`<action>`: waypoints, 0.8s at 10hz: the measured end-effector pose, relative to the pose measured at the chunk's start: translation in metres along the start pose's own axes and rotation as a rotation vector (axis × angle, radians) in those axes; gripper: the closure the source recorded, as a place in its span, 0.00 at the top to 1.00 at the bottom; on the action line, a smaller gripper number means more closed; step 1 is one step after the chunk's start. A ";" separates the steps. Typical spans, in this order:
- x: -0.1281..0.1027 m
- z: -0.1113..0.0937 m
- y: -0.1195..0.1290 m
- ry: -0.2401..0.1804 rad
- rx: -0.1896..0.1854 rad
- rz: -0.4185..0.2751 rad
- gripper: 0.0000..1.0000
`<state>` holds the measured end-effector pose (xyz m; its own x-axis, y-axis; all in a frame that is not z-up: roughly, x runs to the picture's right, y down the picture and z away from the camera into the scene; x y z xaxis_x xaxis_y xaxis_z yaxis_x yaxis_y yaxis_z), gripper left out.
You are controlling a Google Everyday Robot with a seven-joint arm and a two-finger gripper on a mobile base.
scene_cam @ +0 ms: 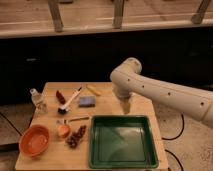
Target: Place sponge in tray
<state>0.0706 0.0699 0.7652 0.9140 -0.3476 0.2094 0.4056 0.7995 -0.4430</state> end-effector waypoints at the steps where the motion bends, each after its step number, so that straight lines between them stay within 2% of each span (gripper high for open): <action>1: -0.002 0.003 -0.003 -0.004 0.002 -0.008 0.80; 8: -0.015 0.028 -0.028 -0.036 0.012 -0.052 0.80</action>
<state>0.0453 0.0669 0.7991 0.8906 -0.3712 0.2626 0.4519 0.7870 -0.4200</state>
